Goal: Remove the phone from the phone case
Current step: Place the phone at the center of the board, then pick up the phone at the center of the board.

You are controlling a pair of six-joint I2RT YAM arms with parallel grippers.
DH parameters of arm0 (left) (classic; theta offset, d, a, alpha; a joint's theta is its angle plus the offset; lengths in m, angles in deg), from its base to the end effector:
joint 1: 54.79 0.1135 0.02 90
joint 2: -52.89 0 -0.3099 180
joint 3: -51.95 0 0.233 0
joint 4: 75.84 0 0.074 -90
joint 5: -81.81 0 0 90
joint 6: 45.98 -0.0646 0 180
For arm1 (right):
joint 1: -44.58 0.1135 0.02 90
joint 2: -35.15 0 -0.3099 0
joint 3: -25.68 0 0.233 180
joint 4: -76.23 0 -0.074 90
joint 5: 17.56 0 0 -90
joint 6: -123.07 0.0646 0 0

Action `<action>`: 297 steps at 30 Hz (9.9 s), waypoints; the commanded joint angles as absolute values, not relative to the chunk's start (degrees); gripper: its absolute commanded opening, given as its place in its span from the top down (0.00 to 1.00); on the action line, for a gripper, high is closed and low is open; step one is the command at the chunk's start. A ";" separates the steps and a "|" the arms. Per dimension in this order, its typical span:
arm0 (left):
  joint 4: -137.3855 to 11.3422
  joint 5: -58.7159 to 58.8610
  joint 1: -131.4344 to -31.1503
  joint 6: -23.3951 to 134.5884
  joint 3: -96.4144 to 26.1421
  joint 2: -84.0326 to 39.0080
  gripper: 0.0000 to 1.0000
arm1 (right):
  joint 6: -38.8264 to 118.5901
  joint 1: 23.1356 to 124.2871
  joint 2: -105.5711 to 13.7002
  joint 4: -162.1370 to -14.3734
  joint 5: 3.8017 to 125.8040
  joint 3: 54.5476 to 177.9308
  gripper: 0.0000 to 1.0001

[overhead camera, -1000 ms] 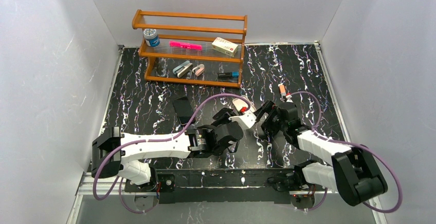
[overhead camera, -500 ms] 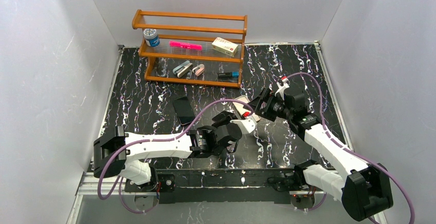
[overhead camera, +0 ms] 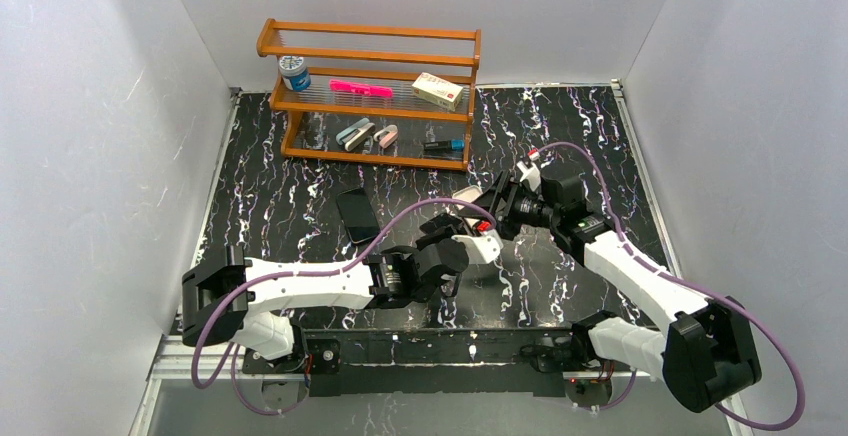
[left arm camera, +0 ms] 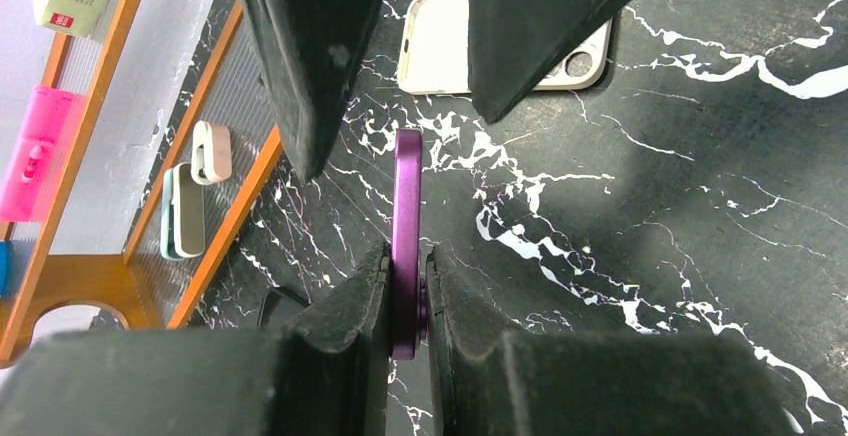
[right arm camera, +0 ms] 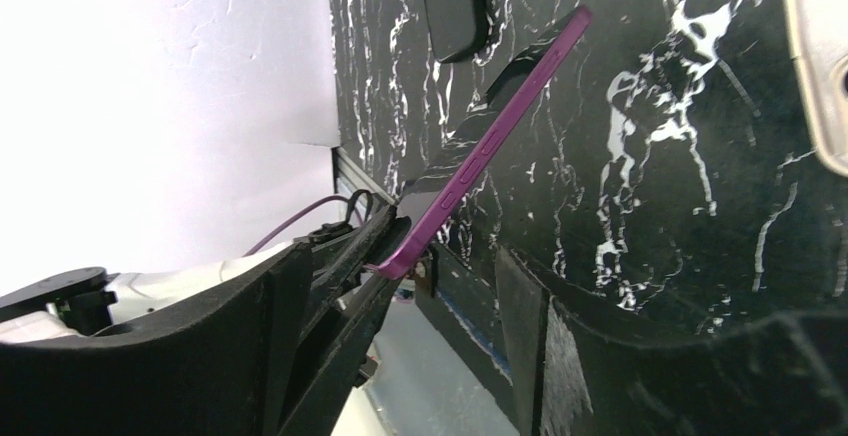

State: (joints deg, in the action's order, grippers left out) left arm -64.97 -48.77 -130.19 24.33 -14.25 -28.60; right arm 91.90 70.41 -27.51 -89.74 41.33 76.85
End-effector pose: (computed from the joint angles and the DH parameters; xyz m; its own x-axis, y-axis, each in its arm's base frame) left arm 0.1186 -0.2888 0.3043 0.0934 0.6566 -0.7485 0.5909 0.5685 0.5724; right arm 0.1859 0.1271 0.2867 -0.8790 0.3884 -0.2766 -0.0785 0.4543 0.8874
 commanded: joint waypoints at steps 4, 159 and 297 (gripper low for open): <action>-69.39 -50.01 -130.91 22.50 -13.77 -27.28 1.00 | 99.70 74.20 -29.92 -97.82 43.00 74.21 0.30; -52.39 -27.46 -79.67 88.17 -12.24 -42.82 0.48 | 57.92 52.01 -23.21 -91.88 46.98 77.55 0.05; -115.81 -2.22 -84.34 109.93 13.39 0.16 1.00 | 90.94 79.27 -41.01 -147.91 31.18 76.04 0.29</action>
State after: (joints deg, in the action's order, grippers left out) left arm -111.51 6.64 -84.55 108.86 12.89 -3.46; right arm 93.18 77.82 -42.79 -147.44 27.52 77.12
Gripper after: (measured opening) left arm 0.119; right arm 0.696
